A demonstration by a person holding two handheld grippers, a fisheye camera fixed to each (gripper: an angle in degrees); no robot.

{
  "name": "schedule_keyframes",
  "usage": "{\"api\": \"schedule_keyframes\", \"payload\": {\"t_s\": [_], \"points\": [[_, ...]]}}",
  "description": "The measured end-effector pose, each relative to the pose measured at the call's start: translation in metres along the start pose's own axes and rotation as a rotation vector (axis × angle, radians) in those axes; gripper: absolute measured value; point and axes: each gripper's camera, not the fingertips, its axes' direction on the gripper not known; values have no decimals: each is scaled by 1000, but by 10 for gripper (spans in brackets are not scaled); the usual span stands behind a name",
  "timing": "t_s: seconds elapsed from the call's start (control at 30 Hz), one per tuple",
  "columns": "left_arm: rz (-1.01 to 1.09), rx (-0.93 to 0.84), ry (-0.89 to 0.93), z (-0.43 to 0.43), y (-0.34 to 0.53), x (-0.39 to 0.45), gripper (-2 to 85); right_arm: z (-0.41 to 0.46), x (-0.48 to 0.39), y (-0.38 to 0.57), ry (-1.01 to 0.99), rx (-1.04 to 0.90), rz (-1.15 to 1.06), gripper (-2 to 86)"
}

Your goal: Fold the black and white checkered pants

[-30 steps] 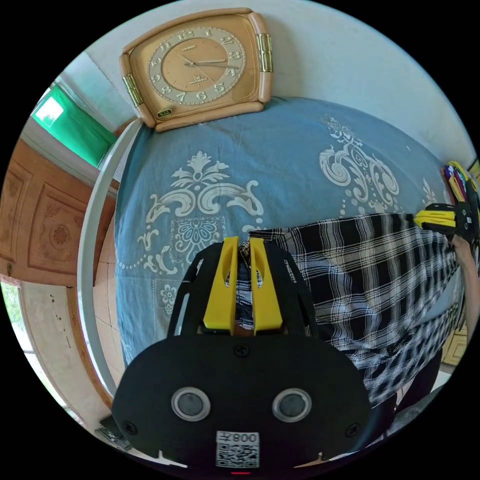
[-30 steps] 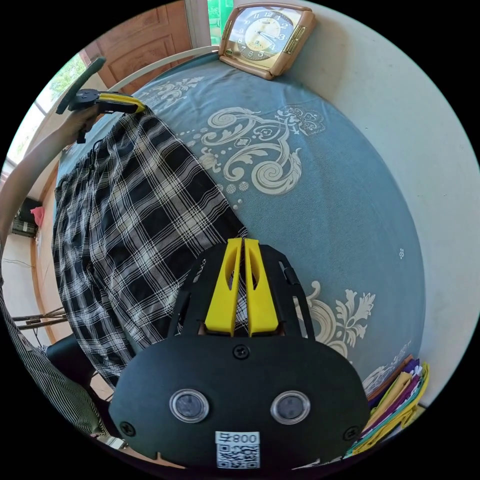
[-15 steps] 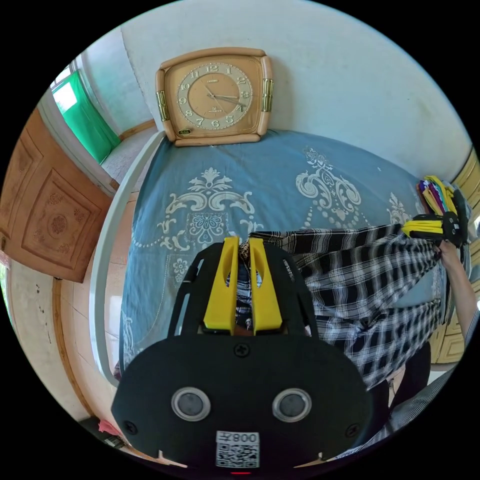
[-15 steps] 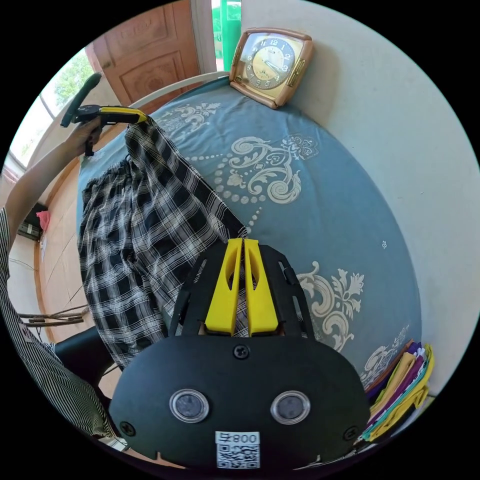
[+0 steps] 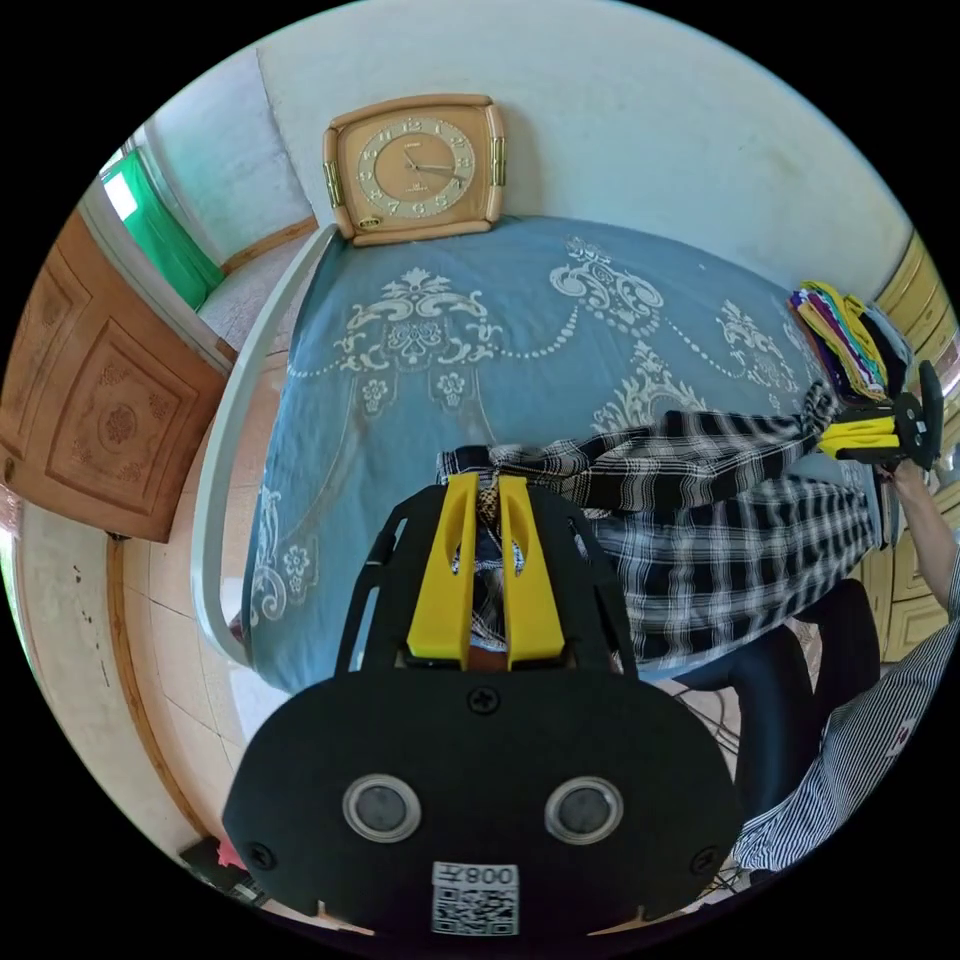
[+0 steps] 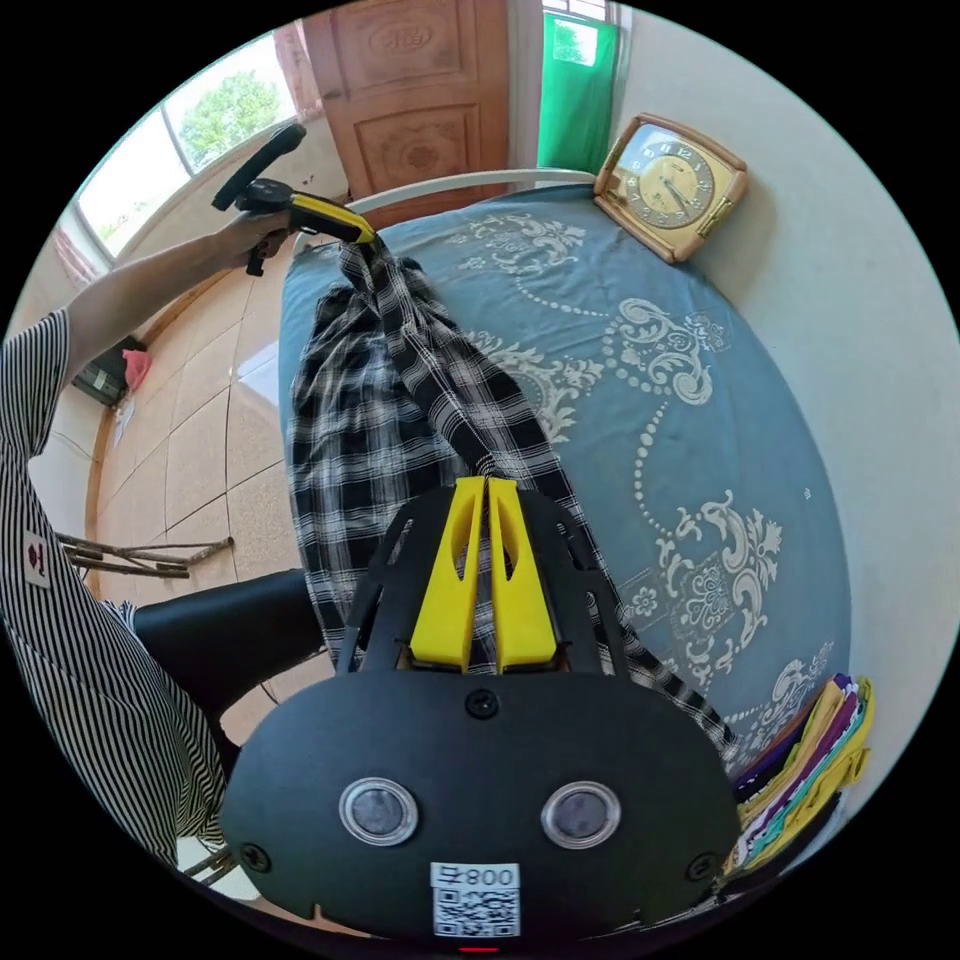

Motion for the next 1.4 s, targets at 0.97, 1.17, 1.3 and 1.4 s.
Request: {"api": "schedule_keyframes", "payload": {"t_s": [0.97, 1.17, 1.3, 1.4], "points": [[-713, 180, 404, 88, 207, -155, 79, 129, -42, 29, -259, -160, -65, 3], [-852, 191, 464, 126, 221, -181, 77, 142, -36, 31, -253, -168, -67, 2], [-882, 243, 522, 139, 221, -196, 47, 145, -30, 32, -250, -163, -61, 2], [-832, 299, 525, 135, 215, -203, 37, 139, -25, 34, -258, -136, -59, 3]]}}
